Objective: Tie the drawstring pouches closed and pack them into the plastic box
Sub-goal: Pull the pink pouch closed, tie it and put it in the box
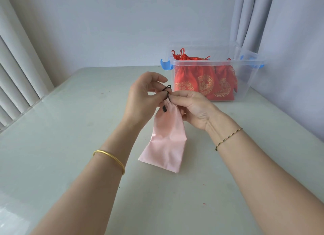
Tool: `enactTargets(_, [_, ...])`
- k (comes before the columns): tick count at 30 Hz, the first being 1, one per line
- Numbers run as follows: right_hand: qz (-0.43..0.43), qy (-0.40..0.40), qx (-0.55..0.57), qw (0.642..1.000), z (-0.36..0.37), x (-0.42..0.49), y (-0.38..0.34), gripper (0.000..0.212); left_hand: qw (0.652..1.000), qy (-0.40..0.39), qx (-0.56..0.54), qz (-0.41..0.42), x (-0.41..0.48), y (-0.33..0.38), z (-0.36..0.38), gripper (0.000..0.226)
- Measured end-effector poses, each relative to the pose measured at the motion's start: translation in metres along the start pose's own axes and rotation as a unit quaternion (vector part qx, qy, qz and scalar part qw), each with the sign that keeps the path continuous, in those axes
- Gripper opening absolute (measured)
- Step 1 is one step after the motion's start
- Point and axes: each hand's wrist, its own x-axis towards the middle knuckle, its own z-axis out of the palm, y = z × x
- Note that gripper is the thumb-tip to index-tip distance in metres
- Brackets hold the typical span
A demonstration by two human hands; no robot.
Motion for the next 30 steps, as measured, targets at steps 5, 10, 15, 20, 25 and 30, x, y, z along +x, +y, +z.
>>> enactTargets(5, [-0.028,0.055,-0.031,0.998,-0.004,0.002,-0.002,0.019,0.994,-0.041,-0.078,-0.071,0.003,0.003,-0.003,0.029])
enactTargets(10, [-0.093,0.082,-0.191,0.974,0.009,0.002,-0.002,0.013,0.996,-0.048,-0.038,-0.063,0.001,0.005,0.001,0.033])
enactTargets(15, [-0.129,0.078,-0.241,0.959,0.006,-0.003,-0.008,0.017,0.996,-0.044,-0.023,-0.075,0.000,0.005,0.000,0.035])
enactTargets(20, [-0.096,0.093,-0.138,0.981,0.005,0.000,-0.008,0.019,0.996,-0.026,-0.042,-0.078,0.000,0.007,0.002,0.034])
enactTargets(25, [-0.042,0.034,-0.060,0.997,0.003,-0.002,-0.008,0.011,0.997,-0.004,-0.037,-0.073,0.001,0.004,-0.001,0.034])
enactTargets(30, [-0.114,0.132,-0.186,0.967,0.001,0.000,-0.008,0.012,0.996,-0.010,-0.054,-0.076,0.000,0.003,0.003,0.035])
